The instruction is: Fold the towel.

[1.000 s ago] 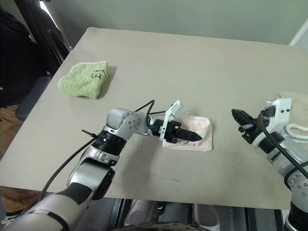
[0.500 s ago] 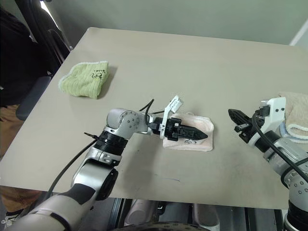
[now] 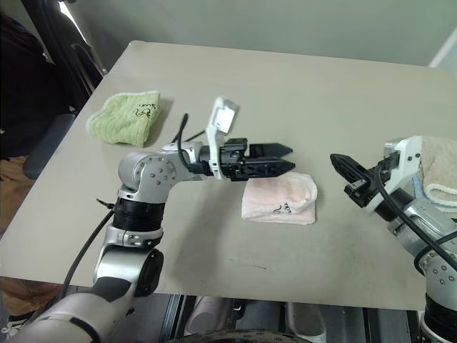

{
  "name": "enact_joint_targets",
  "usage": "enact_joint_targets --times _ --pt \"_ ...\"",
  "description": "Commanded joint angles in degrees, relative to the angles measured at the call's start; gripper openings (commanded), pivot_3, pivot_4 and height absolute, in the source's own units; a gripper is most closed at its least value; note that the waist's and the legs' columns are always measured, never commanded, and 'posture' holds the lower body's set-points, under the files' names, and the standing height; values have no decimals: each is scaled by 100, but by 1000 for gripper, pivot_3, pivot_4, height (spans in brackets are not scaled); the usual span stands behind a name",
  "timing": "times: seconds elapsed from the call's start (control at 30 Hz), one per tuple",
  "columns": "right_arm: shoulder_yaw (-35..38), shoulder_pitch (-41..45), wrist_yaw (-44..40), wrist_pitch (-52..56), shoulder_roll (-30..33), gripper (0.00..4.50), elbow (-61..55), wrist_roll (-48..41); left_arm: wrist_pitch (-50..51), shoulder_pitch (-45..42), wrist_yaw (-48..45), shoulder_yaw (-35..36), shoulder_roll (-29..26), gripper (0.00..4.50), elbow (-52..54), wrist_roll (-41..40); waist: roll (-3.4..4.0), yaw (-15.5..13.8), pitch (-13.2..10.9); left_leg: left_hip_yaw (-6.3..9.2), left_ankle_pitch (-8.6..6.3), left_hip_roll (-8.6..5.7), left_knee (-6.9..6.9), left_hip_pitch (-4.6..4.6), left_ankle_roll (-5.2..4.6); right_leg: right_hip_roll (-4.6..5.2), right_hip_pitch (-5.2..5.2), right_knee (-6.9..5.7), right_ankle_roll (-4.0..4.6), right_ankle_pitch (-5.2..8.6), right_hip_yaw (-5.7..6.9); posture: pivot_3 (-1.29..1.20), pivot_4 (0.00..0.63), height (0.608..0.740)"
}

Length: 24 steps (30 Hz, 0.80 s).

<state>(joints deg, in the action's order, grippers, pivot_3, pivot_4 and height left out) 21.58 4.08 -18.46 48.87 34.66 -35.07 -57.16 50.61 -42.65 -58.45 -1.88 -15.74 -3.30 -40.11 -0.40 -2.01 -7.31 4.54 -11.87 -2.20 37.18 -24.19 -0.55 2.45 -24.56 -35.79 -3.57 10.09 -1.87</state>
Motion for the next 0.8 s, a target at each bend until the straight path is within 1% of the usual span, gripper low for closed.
enact_joint_targets --times 0.03,0.1,0.2,0.3,0.37,0.43,0.5,0.6,0.67,0.8 --pt "-178 279 -226 -133 157 0 -6 64 -971 197 -326 42 -392 3559 38 444 1 29 0 0 0 0 0 0 -1 0 0 0 1 0 0 0 150 733" --pt "-320 380 -368 -147 222 0 89 154 -1315 373 -559 -48 -602 2883 45 588 1 37 0 0 -3 0 0 1 -4 -1 -1 -1 2 -1 -1 0 150 733" --pt "-542 610 -557 -178 290 0 256 247 -1811 624 -784 -135 -753 1820 68 781 1 21 0 4 -7 -1 1 -5 -9 0 -2 2 3 -1 0 0 150 733" --pt "-797 849 -739 -192 296 0 428 369 -2321 853 -969 -286 -823 699 109 1021 2 15 1 8 -10 -2 12 -20 -13 1 -11 2 7 -3 0 0 150 733" --pt "-1056 957 -880 -214 271 0 492 503 -2548 951 -1063 -360 -815 17 121 1098 2 13 1 13 -19 -2 29 -36 -14 0 -19 1 30 -18 5 0 150 733" --pt "-1257 1038 -970 -256 218 0 539 630 -2756 1021 -1153 -433 -802 17 125 1163 4 13 1 19 -29 -1 50 -54 -13 0 -26 -2 60 -35 12 0 150 733" --pt "-1415 1129 -1011 -303 134 0 620 745 -3021 1079 -1174 -536 -774 17 69 1315 5 18 1 24 -44 3 83 -75 -12 -3 -36 -7 64 -37 20 0 150 733" --pt "-1594 1213 -1094 -366 34 0 726 891 -3351 1121 -1145 -671 -702 17 -79 1547 5 16 1 23 -50 -1 97 -78 -20 0 -33 -5 64 -42 19 0 150 733" --pt "-1862 1278 -1124 -473 -78 0 868 1152 -3610 1136 -1106 -841 -647 17 -169 1796 5 20 1 23 -52 -1 100 -78 -23 1 -32 -4 67 -45 19 0 150 733" --pt "-2359 1251 -1086 -694 -261 0 1198 1801 -4196 1112 -1028 -1240 -515 17 -683 2413 7 18 2 26 -53 1 102 -75 -24 1 -32 -6 79 -51 20 0 150 733"
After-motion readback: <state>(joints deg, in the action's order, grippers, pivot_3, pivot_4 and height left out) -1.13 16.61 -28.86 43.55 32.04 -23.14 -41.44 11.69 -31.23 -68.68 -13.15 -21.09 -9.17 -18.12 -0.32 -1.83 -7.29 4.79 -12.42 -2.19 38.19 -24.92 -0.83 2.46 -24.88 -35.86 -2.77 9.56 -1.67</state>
